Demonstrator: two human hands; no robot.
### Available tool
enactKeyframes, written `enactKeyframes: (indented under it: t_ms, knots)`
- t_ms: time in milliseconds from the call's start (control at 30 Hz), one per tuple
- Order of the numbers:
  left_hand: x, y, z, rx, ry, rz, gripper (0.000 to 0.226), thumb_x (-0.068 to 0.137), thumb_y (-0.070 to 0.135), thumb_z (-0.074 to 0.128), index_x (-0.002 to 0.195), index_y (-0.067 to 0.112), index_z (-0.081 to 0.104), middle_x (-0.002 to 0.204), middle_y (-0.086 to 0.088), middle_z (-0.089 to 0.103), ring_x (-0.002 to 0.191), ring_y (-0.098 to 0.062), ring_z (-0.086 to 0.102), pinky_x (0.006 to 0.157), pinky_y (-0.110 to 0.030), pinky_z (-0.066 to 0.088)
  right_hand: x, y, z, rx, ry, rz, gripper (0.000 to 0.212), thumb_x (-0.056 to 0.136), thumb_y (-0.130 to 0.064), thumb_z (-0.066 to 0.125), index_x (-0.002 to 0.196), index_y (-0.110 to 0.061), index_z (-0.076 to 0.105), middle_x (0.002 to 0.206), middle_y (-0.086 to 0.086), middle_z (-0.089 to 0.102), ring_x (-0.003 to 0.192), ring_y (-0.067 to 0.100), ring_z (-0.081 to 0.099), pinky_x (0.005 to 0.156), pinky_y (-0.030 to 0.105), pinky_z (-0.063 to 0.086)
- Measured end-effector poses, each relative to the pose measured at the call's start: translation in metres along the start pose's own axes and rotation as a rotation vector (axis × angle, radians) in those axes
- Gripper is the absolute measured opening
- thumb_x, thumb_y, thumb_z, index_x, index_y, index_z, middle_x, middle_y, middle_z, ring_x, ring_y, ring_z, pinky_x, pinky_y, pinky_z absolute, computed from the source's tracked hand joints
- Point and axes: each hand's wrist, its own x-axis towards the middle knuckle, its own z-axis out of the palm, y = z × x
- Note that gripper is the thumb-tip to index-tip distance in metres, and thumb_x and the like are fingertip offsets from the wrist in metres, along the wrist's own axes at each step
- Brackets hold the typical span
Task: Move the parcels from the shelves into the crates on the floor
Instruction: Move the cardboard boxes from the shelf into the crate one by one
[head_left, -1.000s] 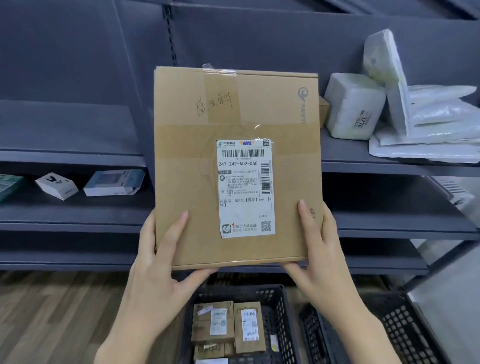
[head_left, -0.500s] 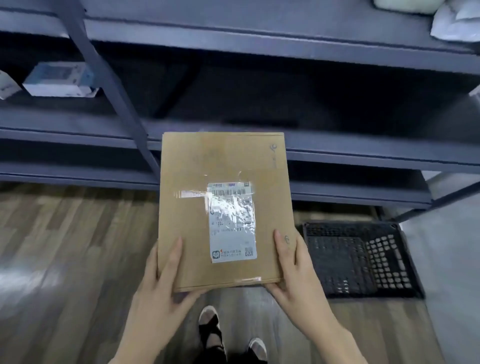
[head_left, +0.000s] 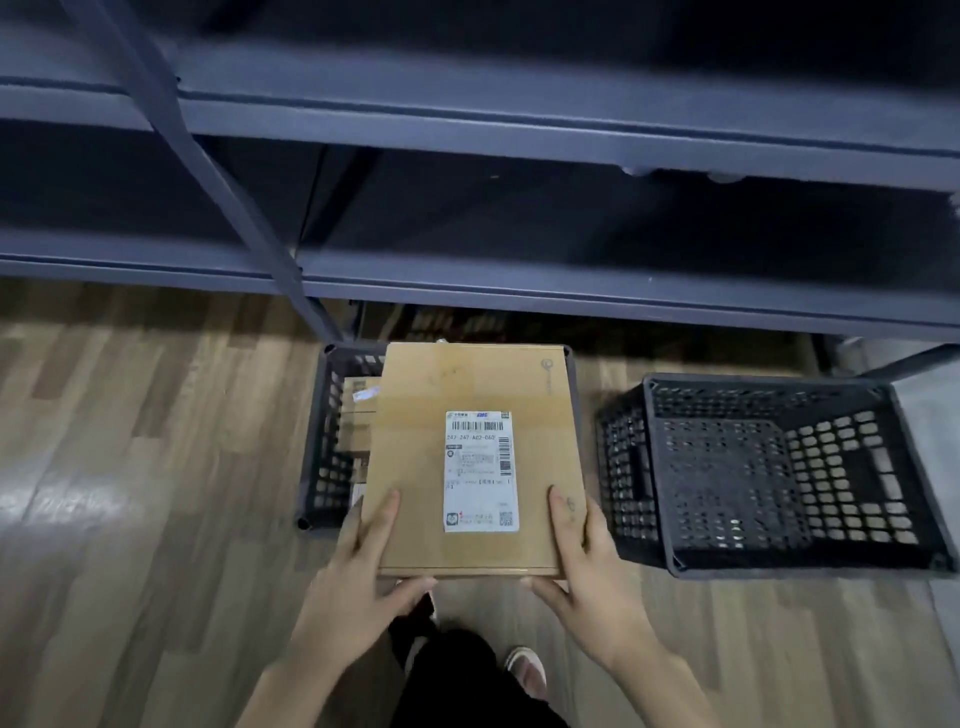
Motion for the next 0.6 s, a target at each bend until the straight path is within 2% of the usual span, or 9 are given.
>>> enactKeyframes:
  t_ms: [133,267,300,433,533,600]
  knots:
    - [0.072,-0.031,0.041,0.034,-0.03,0.063,0.099,0.07,0.068,0.06,0.139,0.054,-0.01,0.157,0.006,0.007,0.137,-0.022,0.034,0.107,-0.037,0.035,0.052,0.04,0.044,-0.027,0.023,0.025,0.093,0.09,-0.05,0.053,0.148,-0.027,-0.016,0.153,0.01,-0.008,0.141,0.025,0.015,0.114,0.032,0.026]
    - [0.128,-0.061,0.083,0.098,-0.089,0.109,0.101,0.049,0.097,0.03,0.128,0.06,-0.02,0.158,0.007,-0.002,0.139,-0.021,0.03,0.111,-0.038,0.032,0.089,0.079,0.08,-0.051,0.019,0.047,0.093,0.09,-0.049,0.054,0.149,-0.025,-0.015,0.153,0.011,-0.007,0.142,0.025,0.013,0.115,0.031,0.023]
    - [0.139,-0.069,0.093,0.103,-0.096,0.12,0.101,0.047,0.099,0.026,0.129,0.06,-0.019,0.158,0.007,-0.002,0.139,-0.022,0.028,0.112,-0.038,0.031,0.096,0.087,0.088,-0.06,0.014,0.056,0.093,0.09,-0.049,0.053,0.149,-0.025,-0.015,0.153,0.01,-0.007,0.142,0.024,0.014,0.115,0.03,0.023]
    - [0.171,-0.087,0.123,0.092,-0.13,0.134,0.098,0.066,0.077,0.048,0.143,0.049,-0.007,0.157,0.006,0.0,0.141,-0.018,0.025,0.112,-0.031,0.028,0.123,0.11,0.112,-0.085,0.009,0.089,0.091,0.092,-0.047,0.052,0.148,-0.026,-0.016,0.153,0.009,-0.01,0.14,0.023,0.02,0.113,0.027,0.025]
    - [0.191,-0.095,0.136,0.078,-0.147,0.137,0.101,0.064,0.076,0.046,0.146,0.045,-0.004,0.156,0.007,0.003,0.142,-0.016,0.018,0.112,-0.032,0.025,0.141,0.122,0.122,-0.091,0.014,0.092,0.092,0.092,-0.044,0.055,0.148,-0.028,-0.016,0.151,0.008,-0.01,0.138,0.022,0.023,0.112,0.025,0.025]
    - [0.202,-0.1,0.144,0.115,-0.139,0.16,0.098,0.07,0.072,0.05,0.147,0.044,-0.004,0.156,0.008,0.002,0.141,-0.018,0.015,0.113,-0.033,0.023,0.149,0.13,0.129,-0.091,0.005,0.097,0.093,0.091,-0.043,0.055,0.148,-0.028,-0.016,0.15,0.005,-0.01,0.137,0.021,0.024,0.112,0.024,0.025]
